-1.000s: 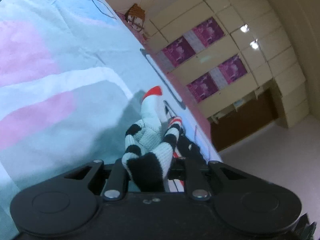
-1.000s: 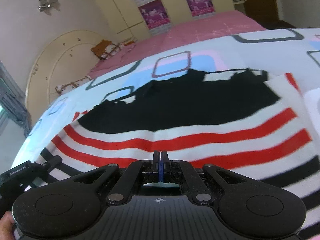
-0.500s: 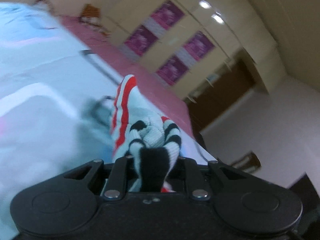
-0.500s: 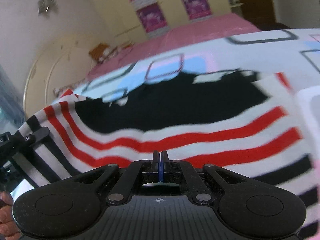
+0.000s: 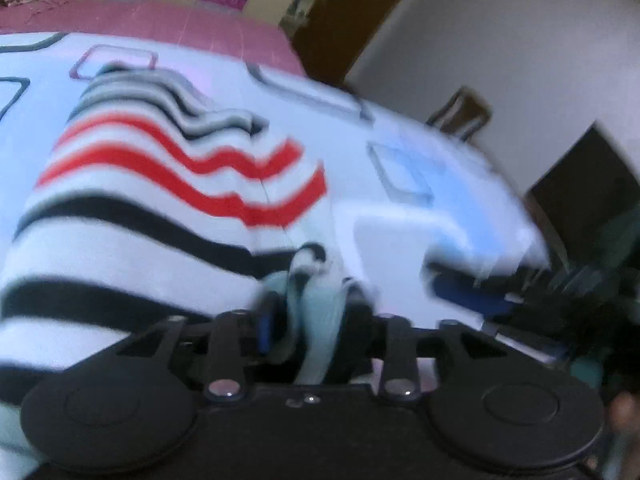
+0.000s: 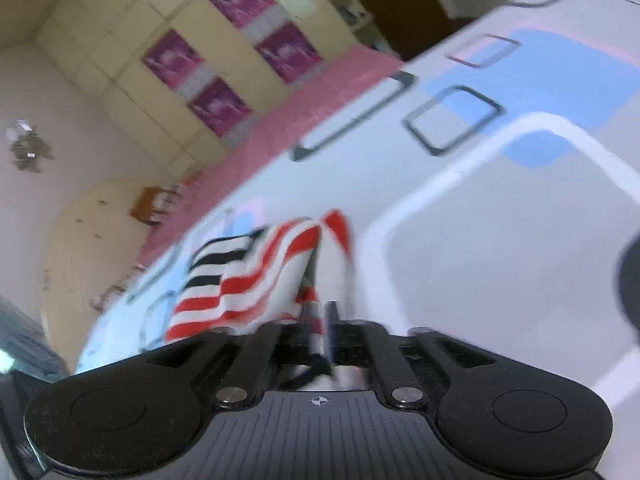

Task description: Fold small clothes

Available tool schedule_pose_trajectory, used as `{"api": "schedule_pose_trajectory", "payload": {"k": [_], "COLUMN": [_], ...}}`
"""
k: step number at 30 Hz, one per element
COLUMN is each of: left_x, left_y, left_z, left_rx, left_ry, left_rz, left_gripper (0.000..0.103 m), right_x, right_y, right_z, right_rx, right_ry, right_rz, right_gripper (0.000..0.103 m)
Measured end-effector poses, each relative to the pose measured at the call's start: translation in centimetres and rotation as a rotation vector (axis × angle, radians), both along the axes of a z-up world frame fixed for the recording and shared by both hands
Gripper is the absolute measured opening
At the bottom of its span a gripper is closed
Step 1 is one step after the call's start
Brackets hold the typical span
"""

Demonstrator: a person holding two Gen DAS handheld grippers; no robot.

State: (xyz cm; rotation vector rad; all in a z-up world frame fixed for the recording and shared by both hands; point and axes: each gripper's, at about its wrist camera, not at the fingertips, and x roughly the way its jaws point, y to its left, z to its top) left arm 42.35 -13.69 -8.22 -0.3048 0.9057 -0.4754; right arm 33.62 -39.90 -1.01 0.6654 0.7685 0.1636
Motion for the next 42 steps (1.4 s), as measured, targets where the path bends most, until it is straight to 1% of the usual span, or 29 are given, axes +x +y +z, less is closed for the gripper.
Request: {"api": "schedule_pose_trajectory", "payload": {"k": [1, 2, 3, 4, 5, 6, 7, 8, 10, 12, 15, 18, 19, 20, 21, 23, 25, 26, 27, 28, 29, 30, 32, 33, 34, 35, 36, 39, 42], "left_x": [-0.5, -0.8, -1.5, -2.1, -2.3, -2.4, -2.3, -1.8, -0.1, 1.5, 2.8, 2.5, 2.6, 2.1, 2.1, 1.9, 1.8, 1.8, 2.1, 2.3, 2.4, 2.5, 3.2, 3.4, 3.6, 3.9, 4.5, 6.9, 8.9], "left_y": [0.3, 1.0, 2.2, 3.7, 5.1, 6.7, 8.4, 9.7, 11.5, 12.7, 13.1, 13.6, 13.7, 13.4, 13.5, 13.6, 13.2, 12.7, 12.1, 11.3, 10.5, 9.9, 9.9, 10.4, 11.0, 11.5, 12.0, 12.9, 13.0], "left_z": [0.5, 1.1, 1.9, 2.9, 3.6, 4.1, 4.5, 4.6, 4.2, 3.1, 0.8, 0.0, -0.2, 0.2, 0.8, 1.1, 0.9, 0.9, 0.8, 0.7, 0.7, 0.8, 1.2, 1.6, 1.9, 2.0, 2.1, 1.8, 1.0], "left_rx": [-0.012, -0.047, -0.073, -0.081, -0.086, -0.092, -0.083, -0.041, 0.034, 0.051, 0.067, 0.059, 0.061, 0.059, 0.054, 0.033, 0.015, 0.013, 0.019, 0.046, 0.091, 0.134, 0.145, 0.132, 0.121, 0.113, 0.104, 0.086, 0.082], "left_ry": [-0.014, -0.013, -0.023, -0.041, -0.055, -0.074, -0.096, -0.114, -0.100, -0.070, -0.025, -0.038, -0.048, -0.051, -0.054, -0.074, -0.091, -0.094, -0.099, -0.110, -0.130, -0.145, -0.131, -0.136, -0.157, -0.176, -0.184, -0.158, -0.125], "left_rz": [-0.016, -0.028, -0.010, 0.015, 0.031, 0.057, 0.090, 0.116, 0.157, 0.169, 0.150, 0.144, 0.135, 0.130, 0.125, 0.106, 0.080, 0.063, 0.043, 0.012, -0.024, -0.052, -0.091, -0.100, -0.101, -0.095, -0.085, -0.068, -0.067], "left_gripper": [0.055, 0.065, 0.064, 0.064, 0.063, 0.061, 0.058, 0.054, 0.050, 0.050, 0.050, 0.050, 0.050, 0.050, 0.050, 0.048, 0.048, 0.048, 0.048, 0.048, 0.048, 0.048, 0.048, 0.048, 0.047, 0.046, 0.046, 0.046, 0.048], "right_x": [-0.7, -1.2, -1.4, -1.3, -1.2, -1.0, -0.9, -0.6, -0.1, 0.1, 1.4, 2.4, 2.6, 2.7, 2.7, 1.8, 0.3, -0.5, -1.0, -1.0, -0.6, -0.9, -1.2, -1.2, -1.1, -1.0, -0.6, 3.1, 6.7], "right_y": [-0.6, -0.9, -1.3, -1.3, -1.5, -1.4, -1.3, -1.0, -0.1, 1.0, 2.7, 4.0, 4.3, 4.8, 5.2, 5.3, 4.9, 4.5, 4.2, 4.1, 4.2, 3.9, 3.4, 3.2, 3.0, 2.6, 2.1, 1.2, 0.9], "right_z": [0.3, 0.7, 1.0, 1.0, 0.8, 0.6, 0.4, 0.1, -0.2, -0.4, -0.9, -1.4, -1.6, -1.7, -1.7, -0.5, 0.7, 0.9, 0.5, -0.7, -2.4, -3.4, -2.9, -2.4, -1.7, -1.1, -0.8, -1.3, -2.2], "right_rx": [0.005, 0.013, 0.030, 0.052, 0.079, 0.102, 0.126, 0.147, 0.169, 0.176, 0.146, 0.084, 0.054, 0.020, -0.021, -0.064, -0.067, -0.066, -0.076, -0.091, -0.107, -0.080, -0.052, -0.045, -0.047, -0.059, -0.055, 0.025, 0.048], "right_ry": [-0.030, -0.067, -0.073, -0.060, -0.053, -0.042, -0.028, -0.012, 0.007, 0.031, 0.095, 0.118, 0.121, 0.118, 0.113, 0.032, -0.068, -0.108, -0.122, -0.080, -0.007, -0.008, -0.010, -0.016, -0.031, -0.057, -0.072, -0.005, 0.061], "right_rz": [-0.015, -0.020, -0.006, 0.007, 0.021, 0.041, 0.061, 0.083, 0.118, 0.153, 0.199, 0.234, 0.236, 0.245, 0.254, 0.258, 0.239, 0.235, 0.225, 0.215, 0.212, 0.206, 0.188, 0.176, 0.148, 0.114, 0.098, 0.071, 0.062], "right_gripper": [0.081, 0.081, 0.080, 0.079, 0.073, 0.059, 0.053, 0.052, 0.052, 0.052, 0.052, 0.052, 0.046, 0.030, 0.023, 0.022, 0.022, 0.022, 0.022, 0.022, 0.022, 0.022, 0.022, 0.029, 0.048, 0.057, 0.059, 0.059, 0.058]}}
